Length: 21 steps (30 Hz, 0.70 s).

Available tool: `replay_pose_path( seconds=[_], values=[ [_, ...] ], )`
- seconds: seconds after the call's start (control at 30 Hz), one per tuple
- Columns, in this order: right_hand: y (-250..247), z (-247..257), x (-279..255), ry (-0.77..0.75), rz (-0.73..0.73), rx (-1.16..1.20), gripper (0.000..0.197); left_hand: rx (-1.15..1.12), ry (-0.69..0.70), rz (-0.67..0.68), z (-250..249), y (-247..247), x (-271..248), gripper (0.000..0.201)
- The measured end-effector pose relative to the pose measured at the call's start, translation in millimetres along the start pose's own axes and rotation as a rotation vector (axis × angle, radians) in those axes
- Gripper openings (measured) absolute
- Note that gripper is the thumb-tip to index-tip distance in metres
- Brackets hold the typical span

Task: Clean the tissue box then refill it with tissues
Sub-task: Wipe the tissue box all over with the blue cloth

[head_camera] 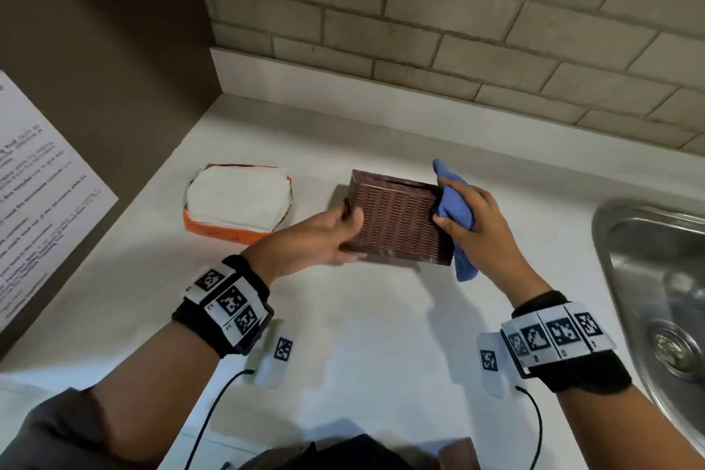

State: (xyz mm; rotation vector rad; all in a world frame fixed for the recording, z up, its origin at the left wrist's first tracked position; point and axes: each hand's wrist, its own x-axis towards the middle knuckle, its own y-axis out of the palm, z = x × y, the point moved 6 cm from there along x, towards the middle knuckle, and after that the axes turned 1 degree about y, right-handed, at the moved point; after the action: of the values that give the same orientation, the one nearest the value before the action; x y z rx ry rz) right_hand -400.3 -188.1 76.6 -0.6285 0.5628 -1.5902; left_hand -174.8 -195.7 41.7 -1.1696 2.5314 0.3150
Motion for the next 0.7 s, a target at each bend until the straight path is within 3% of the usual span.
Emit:
replay_pose_path(
  seconds=[0.1,0.13,0.27,0.4,0.6,0.7],
  values=[
    [1,3,7,0.005,0.024,-0.012,0.048,0.307,0.041,-0.045,6,-15,2,0.136],
    [2,4,9,0.0,0.028,-0.016,0.048,0.38,0.073,-0.08,5,-18,4,0.143],
    [1,6,14,0.006,0.02,-0.016,0.05,0.591,0.301,-0.217,-10,-24,10,0.13],
    [-2,9,15,0.038,0.014,0.01,0.048,0.66,0.292,-0.325,-7,-29,11,0.12],
    [-2,9,13,0.032,0.059,-0.033,0.047,0.206,0.246,-0.136,2,-16,13,0.102],
    [5,8,10,0.012,0.063,-0.035,0.047,0.108,0.196,-0.06,12,-11,13,0.107]
  ],
)
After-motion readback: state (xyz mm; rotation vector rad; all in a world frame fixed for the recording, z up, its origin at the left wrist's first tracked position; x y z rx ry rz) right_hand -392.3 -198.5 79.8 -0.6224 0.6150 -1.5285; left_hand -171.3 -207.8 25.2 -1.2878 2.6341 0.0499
